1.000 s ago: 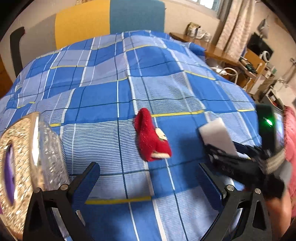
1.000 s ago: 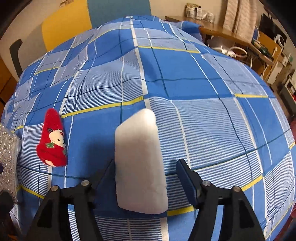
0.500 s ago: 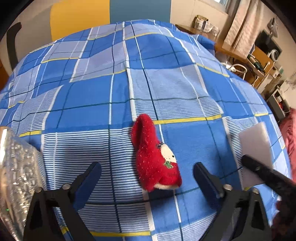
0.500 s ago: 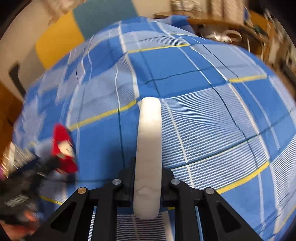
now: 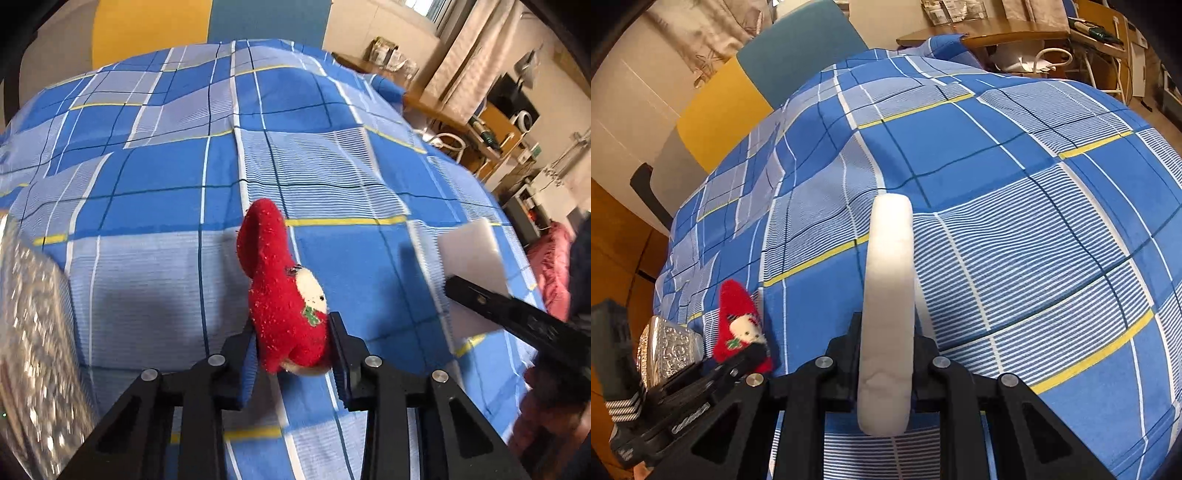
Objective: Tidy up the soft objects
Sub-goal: 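Carry the red sock into the gold tray and open the left gripper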
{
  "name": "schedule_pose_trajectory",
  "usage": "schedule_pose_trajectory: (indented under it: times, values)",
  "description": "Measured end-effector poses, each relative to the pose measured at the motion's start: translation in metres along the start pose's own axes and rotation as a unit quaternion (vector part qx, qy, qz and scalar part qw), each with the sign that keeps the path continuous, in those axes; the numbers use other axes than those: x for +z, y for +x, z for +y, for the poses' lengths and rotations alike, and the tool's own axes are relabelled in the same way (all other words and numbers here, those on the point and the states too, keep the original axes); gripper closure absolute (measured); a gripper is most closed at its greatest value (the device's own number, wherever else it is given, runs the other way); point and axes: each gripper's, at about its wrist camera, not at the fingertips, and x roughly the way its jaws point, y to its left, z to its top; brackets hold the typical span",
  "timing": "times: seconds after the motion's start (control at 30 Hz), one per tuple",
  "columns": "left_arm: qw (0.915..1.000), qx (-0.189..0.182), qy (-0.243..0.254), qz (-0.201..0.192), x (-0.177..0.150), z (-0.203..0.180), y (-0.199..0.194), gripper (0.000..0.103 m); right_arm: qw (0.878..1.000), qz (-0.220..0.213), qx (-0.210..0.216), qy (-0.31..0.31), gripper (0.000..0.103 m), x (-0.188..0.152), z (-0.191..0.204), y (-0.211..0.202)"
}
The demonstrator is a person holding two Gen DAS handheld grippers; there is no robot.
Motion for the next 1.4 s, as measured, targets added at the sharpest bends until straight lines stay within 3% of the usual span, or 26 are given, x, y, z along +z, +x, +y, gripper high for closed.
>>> schedule_pose_trajectory:
  times: [0.33, 0.6, 0.77, 1.07, 1.4]
  values:
    - [0.9988, -0.037, 0.009, -0.032, -0.061, -0.004, -0.056, 0.068, 0.999, -0.006, -0.025, -0.044, 0.085, -0.003, 0.014, 0.001]
    - [0.9942, -0.069, 0.054, -0.062, -0.114, -0.012, -0.112, 0.068, 0.997, -0.013, -0.041, -0.062, 0.085, -0.003, 0.018, -0.002]
    - [0.9918, -0.066, 0.079, -0.076, -0.134, -0.006, -0.140, 0.068, 0.996, -0.015, -0.052, -0.072, 0.085, -0.005, 0.020, -0.002]
    - [0.9905, -0.048, 0.076, -0.104, -0.167, 0.038, -0.186, 0.068, 0.990, -0.029, -0.074, -0.115, 0.085, -0.008, 0.035, -0.001]
    - [0.9890, 0.006, 0.017, -0.147, -0.194, 0.130, -0.244, 0.068, 0.986, -0.050, -0.104, -0.123, 0.085, -0.012, 0.035, -0.006]
